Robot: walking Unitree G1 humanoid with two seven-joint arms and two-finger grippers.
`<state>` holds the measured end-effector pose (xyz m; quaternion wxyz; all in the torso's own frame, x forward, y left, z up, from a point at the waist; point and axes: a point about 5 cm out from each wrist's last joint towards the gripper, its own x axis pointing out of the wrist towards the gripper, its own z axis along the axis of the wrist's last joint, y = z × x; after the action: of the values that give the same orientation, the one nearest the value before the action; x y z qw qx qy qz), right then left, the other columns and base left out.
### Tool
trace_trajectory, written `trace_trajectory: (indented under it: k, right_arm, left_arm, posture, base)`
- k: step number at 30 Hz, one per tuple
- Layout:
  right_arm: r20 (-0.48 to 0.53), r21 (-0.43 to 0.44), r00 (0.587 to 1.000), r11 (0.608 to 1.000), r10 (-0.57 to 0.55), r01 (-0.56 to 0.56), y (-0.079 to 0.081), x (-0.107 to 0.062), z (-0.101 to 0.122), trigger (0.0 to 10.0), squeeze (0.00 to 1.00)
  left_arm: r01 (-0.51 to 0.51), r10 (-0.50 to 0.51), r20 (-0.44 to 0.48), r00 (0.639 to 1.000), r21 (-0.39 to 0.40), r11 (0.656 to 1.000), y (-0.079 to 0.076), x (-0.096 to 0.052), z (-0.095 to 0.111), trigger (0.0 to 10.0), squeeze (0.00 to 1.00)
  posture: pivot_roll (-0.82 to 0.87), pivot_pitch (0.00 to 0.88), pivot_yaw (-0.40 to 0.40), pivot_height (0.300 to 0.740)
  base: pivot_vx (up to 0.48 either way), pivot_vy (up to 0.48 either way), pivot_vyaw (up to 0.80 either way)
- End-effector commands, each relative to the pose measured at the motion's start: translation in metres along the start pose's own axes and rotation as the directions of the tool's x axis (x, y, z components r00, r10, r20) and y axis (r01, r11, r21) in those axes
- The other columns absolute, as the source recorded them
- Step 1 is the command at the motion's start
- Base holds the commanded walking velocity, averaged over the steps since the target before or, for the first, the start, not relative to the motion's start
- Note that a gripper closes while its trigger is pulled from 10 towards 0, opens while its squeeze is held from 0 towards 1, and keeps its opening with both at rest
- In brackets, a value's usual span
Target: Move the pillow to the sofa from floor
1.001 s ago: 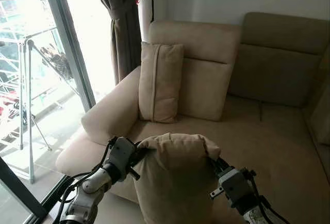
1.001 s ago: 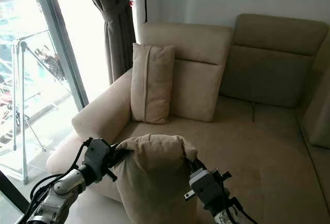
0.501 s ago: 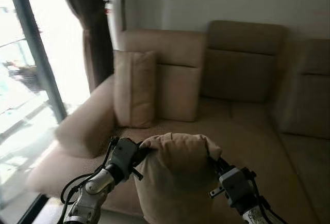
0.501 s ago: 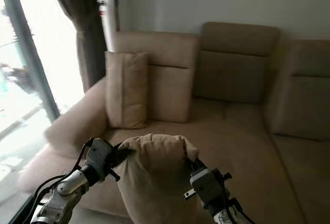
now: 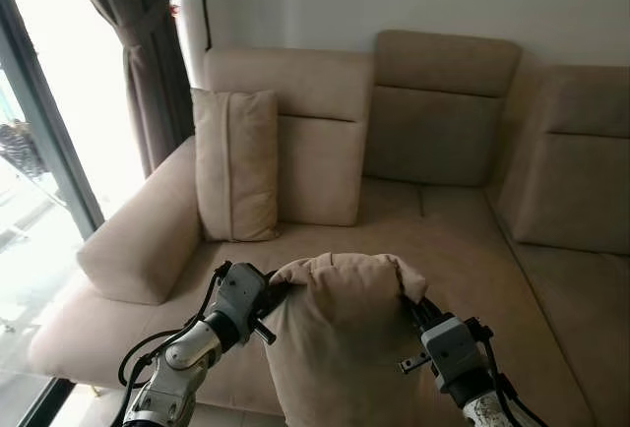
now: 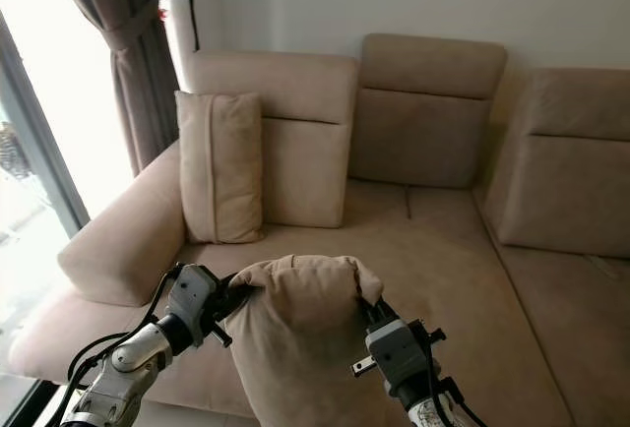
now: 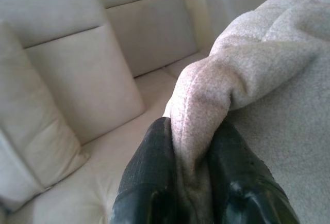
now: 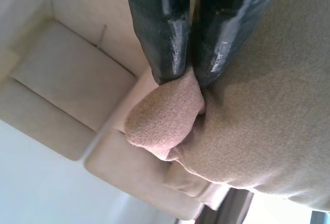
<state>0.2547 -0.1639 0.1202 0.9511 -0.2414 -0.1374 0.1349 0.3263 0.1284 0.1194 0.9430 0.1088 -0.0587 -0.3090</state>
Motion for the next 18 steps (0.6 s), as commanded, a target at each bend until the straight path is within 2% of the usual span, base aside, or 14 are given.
trace_trajectory:
  k: [1, 9, 18]
  right_arm:
    - [0.053, -0.003, 0.999, 1.0, 0.011, -0.011, 0.0027, 0.0048, 0.0098, 10.0, 0.0]
    - [0.09, -0.025, 0.996, 0.999, -0.028, 0.03, -0.0034, 0.0077, 0.0162, 10.0, 0.0]
    - [0.096, -0.032, 0.995, 0.999, -0.039, 0.042, -0.0042, 0.0072, 0.0178, 10.0, 0.0]
  left_arm:
    - [0.009, -0.009, 0.065, 0.998, -0.002, 1.0, -0.0019, 0.0055, 0.0119, 10.0, 0.0]
    - [0.027, -0.027, 0.084, 0.996, 0.005, 1.0, -0.0042, 0.0053, 0.014, 10.0, 0.0]
    - [0.057, -0.057, 0.109, 0.992, 0.004, 0.998, -0.0068, 0.005, 0.017, 10.0, 0.0]
  posture:
    - [0.07, 0.0, 0.013, 0.74]
    - [0.07, 0.0, 0.014, 0.74]
    - [0.07, 0.0, 0.019, 0.74]
  base:
    - [0.0, 0.0, 0.0]
    - [0.0, 0.0, 0.0]
    - [0.299, 0.0, 0.0]
